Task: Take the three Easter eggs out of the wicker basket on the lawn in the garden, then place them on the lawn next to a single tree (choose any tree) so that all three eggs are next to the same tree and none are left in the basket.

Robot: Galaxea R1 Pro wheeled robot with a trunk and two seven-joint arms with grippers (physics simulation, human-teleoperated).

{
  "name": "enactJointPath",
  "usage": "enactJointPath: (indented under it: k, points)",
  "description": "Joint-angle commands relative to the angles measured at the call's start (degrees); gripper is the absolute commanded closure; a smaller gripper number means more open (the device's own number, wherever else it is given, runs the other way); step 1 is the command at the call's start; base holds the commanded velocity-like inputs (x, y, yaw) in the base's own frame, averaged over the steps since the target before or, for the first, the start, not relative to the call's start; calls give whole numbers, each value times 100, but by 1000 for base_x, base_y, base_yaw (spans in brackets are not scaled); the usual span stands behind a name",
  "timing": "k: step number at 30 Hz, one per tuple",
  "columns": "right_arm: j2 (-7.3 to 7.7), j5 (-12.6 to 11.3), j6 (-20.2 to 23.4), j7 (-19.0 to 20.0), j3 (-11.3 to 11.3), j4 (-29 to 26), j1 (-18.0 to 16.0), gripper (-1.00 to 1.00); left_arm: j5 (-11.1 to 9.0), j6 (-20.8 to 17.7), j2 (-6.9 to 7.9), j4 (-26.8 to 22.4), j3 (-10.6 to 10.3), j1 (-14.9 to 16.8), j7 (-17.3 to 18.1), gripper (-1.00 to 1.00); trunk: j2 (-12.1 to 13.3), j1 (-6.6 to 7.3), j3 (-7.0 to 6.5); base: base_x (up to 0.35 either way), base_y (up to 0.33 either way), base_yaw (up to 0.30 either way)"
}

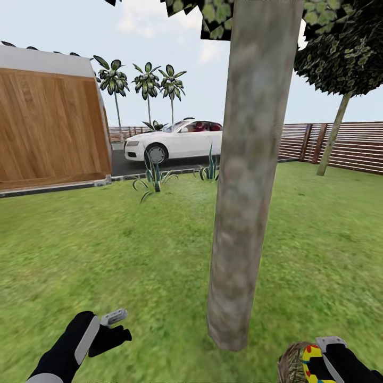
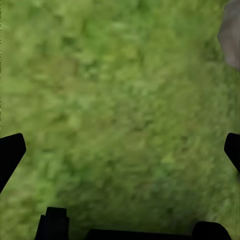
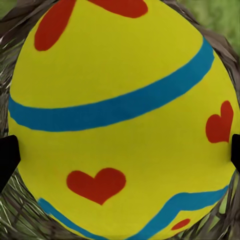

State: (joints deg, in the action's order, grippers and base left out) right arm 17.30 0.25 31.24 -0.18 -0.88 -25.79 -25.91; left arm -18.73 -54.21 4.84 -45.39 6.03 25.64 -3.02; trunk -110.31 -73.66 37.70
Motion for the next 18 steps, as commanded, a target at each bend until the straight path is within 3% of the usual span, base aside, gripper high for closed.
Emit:
enactJointPath:
  k: [1,9,18]
  points:
    - [2,1,32,0,-9,-11,-1,100,-57,-5,2,-5,20,3,-29,-100,-3,1,6,-60,0,0]
    - [2,1,32,-3,-9,-10,-1,100,-69,130,-1,2,22,3,-23,-100,-3,1,6,-280,0,0]
    - [2,3,32,-6,-17,-12,-1,100,-69,130,-1,0,9,3,-23,-100,278,154,-119,-17,0,0]
